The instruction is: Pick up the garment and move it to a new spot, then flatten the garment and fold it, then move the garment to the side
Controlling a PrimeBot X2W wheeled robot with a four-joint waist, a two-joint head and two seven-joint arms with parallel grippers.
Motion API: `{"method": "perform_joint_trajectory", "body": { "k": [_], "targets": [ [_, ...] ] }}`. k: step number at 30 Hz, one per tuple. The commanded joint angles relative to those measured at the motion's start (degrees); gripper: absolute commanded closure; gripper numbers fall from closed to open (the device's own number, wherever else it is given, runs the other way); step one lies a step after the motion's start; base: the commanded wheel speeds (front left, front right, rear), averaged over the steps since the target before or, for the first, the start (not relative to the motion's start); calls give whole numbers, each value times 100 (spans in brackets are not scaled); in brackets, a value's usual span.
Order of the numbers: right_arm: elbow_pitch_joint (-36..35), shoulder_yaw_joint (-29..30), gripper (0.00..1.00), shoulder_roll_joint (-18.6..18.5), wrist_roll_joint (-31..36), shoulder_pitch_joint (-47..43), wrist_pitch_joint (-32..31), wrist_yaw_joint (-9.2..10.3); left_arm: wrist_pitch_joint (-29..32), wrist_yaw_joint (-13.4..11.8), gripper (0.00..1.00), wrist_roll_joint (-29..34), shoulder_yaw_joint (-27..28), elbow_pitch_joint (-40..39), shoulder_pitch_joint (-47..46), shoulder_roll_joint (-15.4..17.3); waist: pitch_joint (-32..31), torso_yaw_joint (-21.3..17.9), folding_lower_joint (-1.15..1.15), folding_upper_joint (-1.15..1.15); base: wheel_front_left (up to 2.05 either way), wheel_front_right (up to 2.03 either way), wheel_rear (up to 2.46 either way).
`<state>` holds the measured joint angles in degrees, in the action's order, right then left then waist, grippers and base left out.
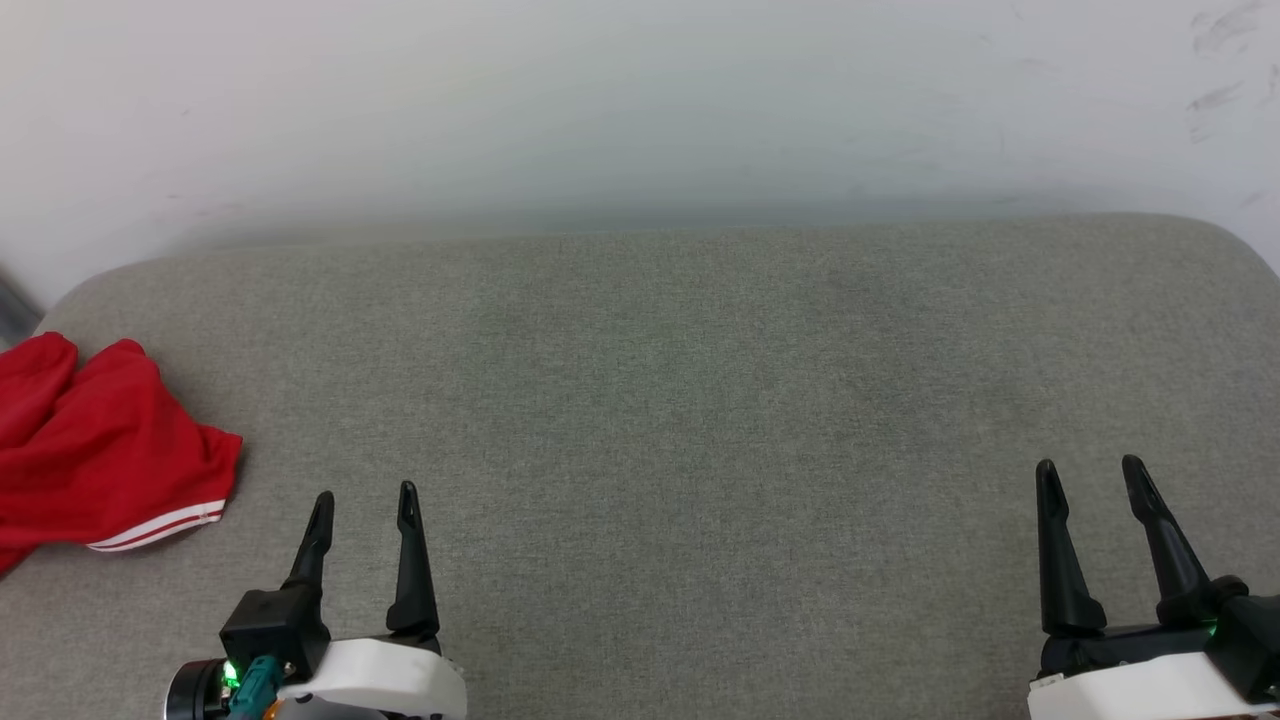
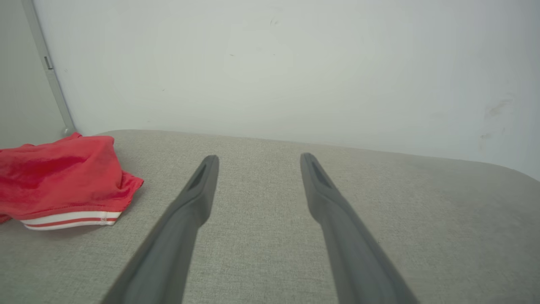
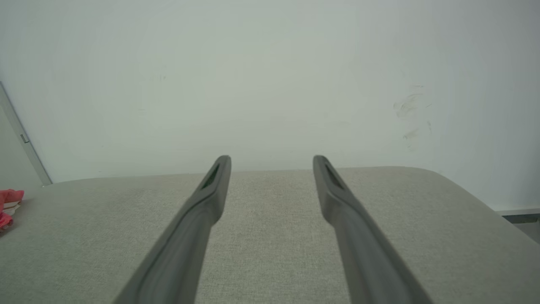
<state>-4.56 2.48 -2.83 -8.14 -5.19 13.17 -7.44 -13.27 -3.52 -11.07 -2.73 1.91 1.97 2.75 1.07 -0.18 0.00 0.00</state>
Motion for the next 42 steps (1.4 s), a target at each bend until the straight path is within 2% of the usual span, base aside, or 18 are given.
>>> {"method": "perform_joint_trajectory", "body": {
  "k": [1, 16, 33, 42],
  "targets": [
    [-64, -11, 0, -8, 122, -63, 62, -5, -54, 12, 0, 143, -11, -17, 33, 19, 2, 2, 0, 0, 0, 0, 0],
    [-98, -24, 0, -8, 426, -170, 212, -5, -206, 13, 0, 654, -66, 86, 115, 21, 5, -35, 0, 0, 0, 0, 0],
    [35, -54, 0, -7, 59, -207, 204, -5, -197, -13, 0, 551, -69, 190, 111, 19, -10, -18, 0, 0, 0, 0, 0],
    [12, -84, 0, -7, 138, -195, 204, -5, -196, -64, 0, 541, -57, 220, 66, 20, 0, 117, 0, 0, 0, 0, 0]
  ]
}}
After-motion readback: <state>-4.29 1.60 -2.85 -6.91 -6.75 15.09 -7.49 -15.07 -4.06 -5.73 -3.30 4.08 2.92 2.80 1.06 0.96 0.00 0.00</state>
